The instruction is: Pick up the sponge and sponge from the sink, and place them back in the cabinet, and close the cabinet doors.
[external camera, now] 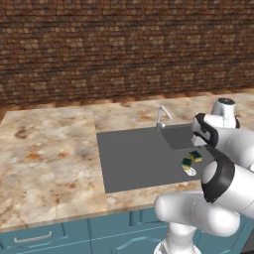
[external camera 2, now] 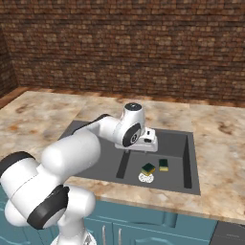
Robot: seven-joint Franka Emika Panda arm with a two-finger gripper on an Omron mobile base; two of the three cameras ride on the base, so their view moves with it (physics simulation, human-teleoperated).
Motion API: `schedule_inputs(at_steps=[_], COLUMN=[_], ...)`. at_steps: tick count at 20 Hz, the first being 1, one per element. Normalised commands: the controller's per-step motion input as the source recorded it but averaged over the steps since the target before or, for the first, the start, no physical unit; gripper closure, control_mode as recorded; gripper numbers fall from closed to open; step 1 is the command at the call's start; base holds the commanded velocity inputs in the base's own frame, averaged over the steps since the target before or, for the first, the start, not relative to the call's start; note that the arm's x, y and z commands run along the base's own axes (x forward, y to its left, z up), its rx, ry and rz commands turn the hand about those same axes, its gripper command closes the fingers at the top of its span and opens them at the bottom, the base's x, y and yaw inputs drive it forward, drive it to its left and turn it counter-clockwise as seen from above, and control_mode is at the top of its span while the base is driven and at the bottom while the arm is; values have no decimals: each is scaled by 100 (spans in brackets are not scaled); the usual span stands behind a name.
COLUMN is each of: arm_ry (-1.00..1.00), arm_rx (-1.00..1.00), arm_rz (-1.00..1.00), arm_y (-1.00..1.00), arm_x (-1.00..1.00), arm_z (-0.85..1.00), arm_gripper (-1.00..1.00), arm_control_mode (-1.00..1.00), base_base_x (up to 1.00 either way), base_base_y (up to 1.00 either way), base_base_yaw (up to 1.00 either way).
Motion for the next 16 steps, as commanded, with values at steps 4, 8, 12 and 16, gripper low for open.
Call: schedule_inputs(at_steps=[4, 8, 12, 16], arm_ry=[0, 0, 0, 0], arm_rx=[0, 0, 0, 0], arm_rz=[0, 0, 0, 0], arm_y=[0, 0, 0, 0], arm_x=[5, 8, 9, 9], arm_z=[-22, -21, -20, -19], arm_gripper=[-100, -100, -100, -100], arm_control_mode=[-100, -100, -100, -100], base_base_x=[0, 0, 0, 0], base_base_y=[0, 0, 0, 0], base_base_yaw=[0, 0, 0, 0])
